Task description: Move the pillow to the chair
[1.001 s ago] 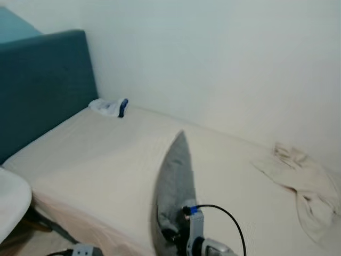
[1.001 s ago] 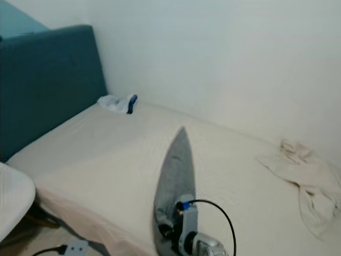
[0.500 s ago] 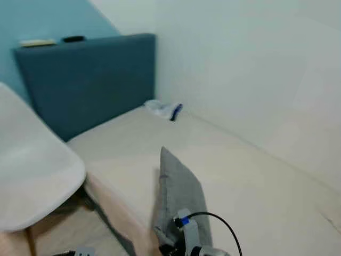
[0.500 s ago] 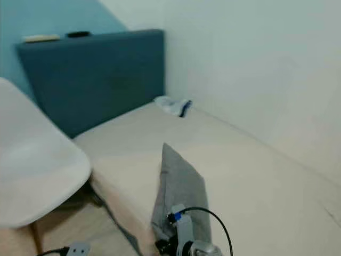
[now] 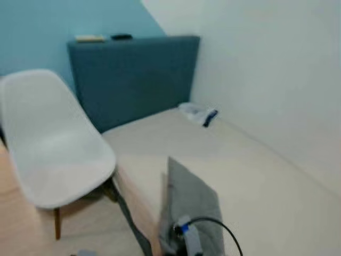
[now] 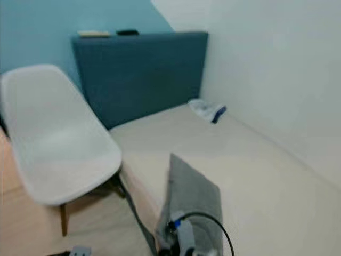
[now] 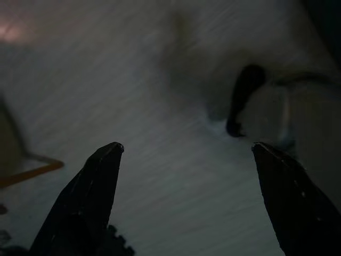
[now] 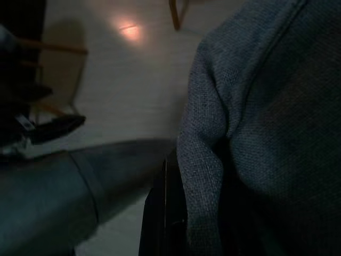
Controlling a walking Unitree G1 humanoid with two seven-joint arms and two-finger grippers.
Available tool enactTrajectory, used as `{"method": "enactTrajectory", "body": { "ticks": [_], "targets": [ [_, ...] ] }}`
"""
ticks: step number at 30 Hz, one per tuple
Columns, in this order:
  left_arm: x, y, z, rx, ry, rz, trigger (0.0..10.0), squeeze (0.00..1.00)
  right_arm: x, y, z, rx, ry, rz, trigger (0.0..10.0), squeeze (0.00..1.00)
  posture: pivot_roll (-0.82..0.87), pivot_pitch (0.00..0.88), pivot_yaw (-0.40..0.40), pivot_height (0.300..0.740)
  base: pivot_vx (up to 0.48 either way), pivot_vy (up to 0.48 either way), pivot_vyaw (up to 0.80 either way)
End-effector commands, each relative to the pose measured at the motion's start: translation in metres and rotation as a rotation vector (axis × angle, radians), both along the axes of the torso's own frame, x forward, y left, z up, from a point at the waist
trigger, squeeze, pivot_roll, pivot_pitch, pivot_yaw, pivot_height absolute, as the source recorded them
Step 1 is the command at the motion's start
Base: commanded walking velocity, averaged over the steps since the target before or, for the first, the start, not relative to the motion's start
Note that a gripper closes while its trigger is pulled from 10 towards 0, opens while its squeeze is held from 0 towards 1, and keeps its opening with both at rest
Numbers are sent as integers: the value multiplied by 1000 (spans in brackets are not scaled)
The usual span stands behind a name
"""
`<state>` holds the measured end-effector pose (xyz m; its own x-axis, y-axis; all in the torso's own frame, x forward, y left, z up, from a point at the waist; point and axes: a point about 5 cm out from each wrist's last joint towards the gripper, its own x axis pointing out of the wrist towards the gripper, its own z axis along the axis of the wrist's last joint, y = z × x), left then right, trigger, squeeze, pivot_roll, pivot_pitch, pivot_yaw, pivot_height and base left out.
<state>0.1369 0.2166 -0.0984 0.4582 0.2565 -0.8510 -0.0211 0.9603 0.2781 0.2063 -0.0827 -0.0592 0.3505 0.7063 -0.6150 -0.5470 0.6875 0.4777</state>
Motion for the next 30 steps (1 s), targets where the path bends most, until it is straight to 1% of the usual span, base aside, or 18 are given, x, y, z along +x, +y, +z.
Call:
{"method": "enactTrajectory", "body": {
  "ticks": [1,10,20,24,26,30],
  "targets": [
    [-6,-3,-3,-17,20,2,10000,0,-4,7,0,26,1,49,10000,0,148,0,-94,724,0,0,731],
    [-9,-2,-3,-12,25,-1,10000,0,-3,10,2,31,-14,61,10000,0,150,0,-93,724,0,0,729],
    [-9,-3,-4,-22,21,0,10000,0,-7,5,-3,-6,11,48,10000,0,161,0,-97,724,0,0,731],
    [-5,-10,-3,-65,1,-21,10000,0,-12,-2,-8,-35,42,16,10000,0,164,0,-100,724,0,0,731],
    [-4,-11,-3,-80,-2,-16,10000,0,-14,-5,-9,-39,54,-5,10000,0,164,0,-100,724,0,0,731],
    [-5,-15,-4,-146,-6,8,10000,0,-21,-17,-15,-39,101,-81,10000,0,168,0,-107,724,0,0,730]
  ]
}}
